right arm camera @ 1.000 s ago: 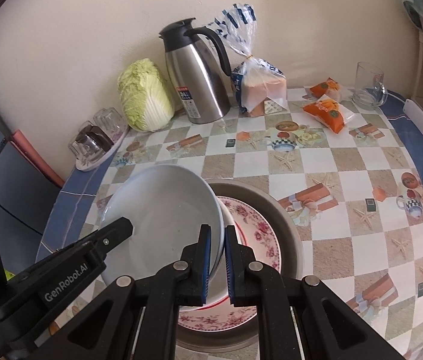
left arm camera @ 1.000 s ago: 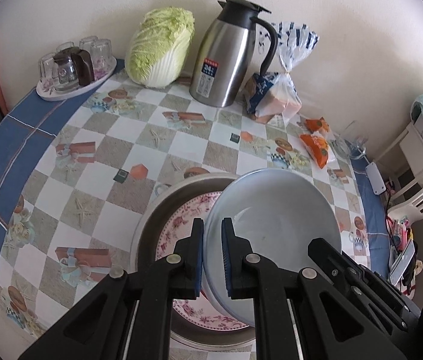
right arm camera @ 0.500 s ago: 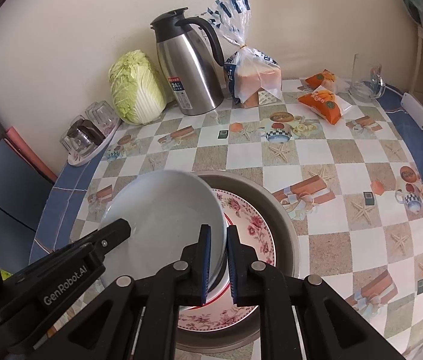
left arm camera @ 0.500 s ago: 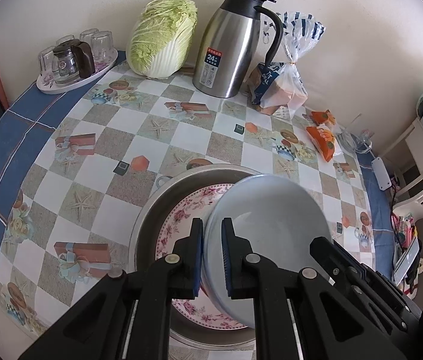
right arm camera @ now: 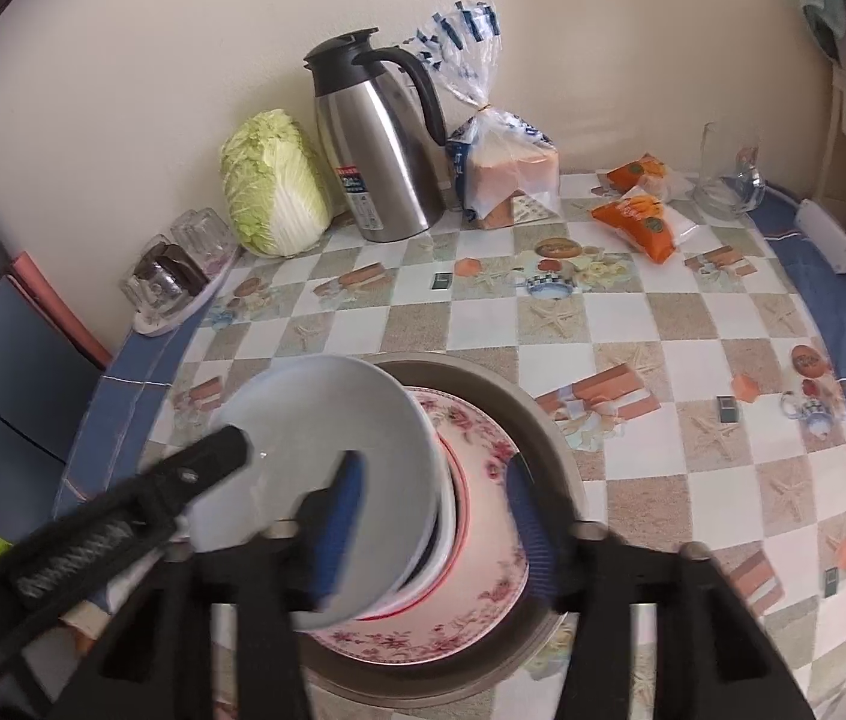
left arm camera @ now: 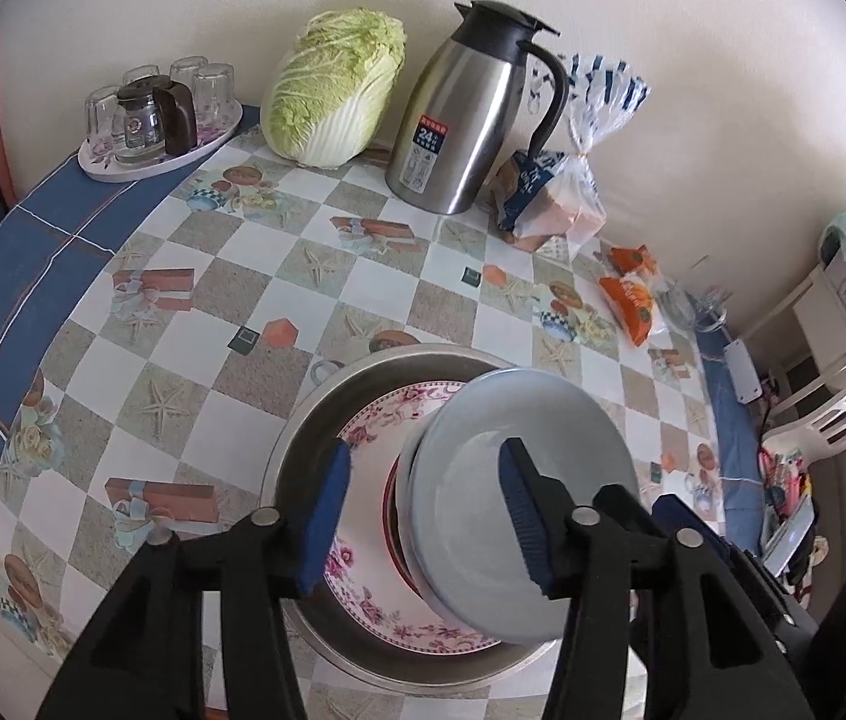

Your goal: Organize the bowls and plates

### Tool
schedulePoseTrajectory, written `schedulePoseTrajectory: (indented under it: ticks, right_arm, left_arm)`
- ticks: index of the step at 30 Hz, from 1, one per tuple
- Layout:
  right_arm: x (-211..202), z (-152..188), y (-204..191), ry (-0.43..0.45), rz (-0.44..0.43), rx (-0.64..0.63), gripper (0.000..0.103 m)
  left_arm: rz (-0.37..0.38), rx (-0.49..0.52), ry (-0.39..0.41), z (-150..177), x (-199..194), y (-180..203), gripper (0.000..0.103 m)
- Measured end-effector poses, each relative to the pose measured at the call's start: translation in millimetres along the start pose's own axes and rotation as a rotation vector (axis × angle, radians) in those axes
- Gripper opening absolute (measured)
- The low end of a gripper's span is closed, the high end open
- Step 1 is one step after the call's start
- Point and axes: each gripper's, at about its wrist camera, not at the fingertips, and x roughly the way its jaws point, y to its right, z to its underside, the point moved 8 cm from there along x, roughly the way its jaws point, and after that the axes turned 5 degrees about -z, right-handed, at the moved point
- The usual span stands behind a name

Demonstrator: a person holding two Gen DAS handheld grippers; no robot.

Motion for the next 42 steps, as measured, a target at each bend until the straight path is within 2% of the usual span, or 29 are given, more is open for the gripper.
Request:
schedulePoseTrajectory:
  ticks: [1, 3, 7, 9, 11, 13, 14, 17, 24, 32, 42]
  right_arm:
    - [-1, 1, -1, 0.002, -0.001, -0.008, 0.060]
    - [-1, 3, -2, -0.001, -0.007, -0.012, 0.066]
    - [-3, 7, -2, 0.004, 0.000, -0.023, 0.074]
    - [-6, 10, -2, 0.011, 0.004, -0.030, 0.083]
    - [-8, 12, -2, 0.020, 0.009, -0.035, 0.087]
    - [-11, 16, -1, 0.026, 0.011, -0.041, 0.091]
    - [-12, 19, 0, 0.027, 0.014, -0.042, 0.095]
    - [-14, 27, 2, 0.029, 0.022, -0.050, 0.102]
    - [-23, 41, 5, 0.045, 0.026, -0.069, 0.103]
    - [-28, 52, 5, 0.053, 0.039, -0.097, 0.103]
    - [-16, 69, 13, -0.024, 0.090, -0.117, 0.103]
  left_arm:
    - [0.006, -0.001, 0.005, 0, -2, -1, 0.066]
    - [0.009, -0.005, 0.022, 1, -8, -3, 0.073]
    - [-0.007, -0.010, 0.048, 4, -18, -12, 0.081]
    - [-0.021, -0.016, 0.061, 6, -22, -19, 0.082]
    - [-0.032, -0.020, 0.082, 8, -27, -28, 0.084]
    - [-0.047, -0.014, 0.112, 10, -31, -36, 0.096]
    - [-0.061, -0.009, 0.126, 11, -32, -41, 0.098]
    - [-0.116, 0.009, 0.138, 15, -33, -53, 0.098]
    - [-0.216, 0.088, 0.105, 32, -24, -69, 0.098]
    - [-0.245, 0.140, 0.097, 40, -24, -79, 0.098]
    - [-0.299, 0.264, 0.055, 57, -2, -91, 0.098]
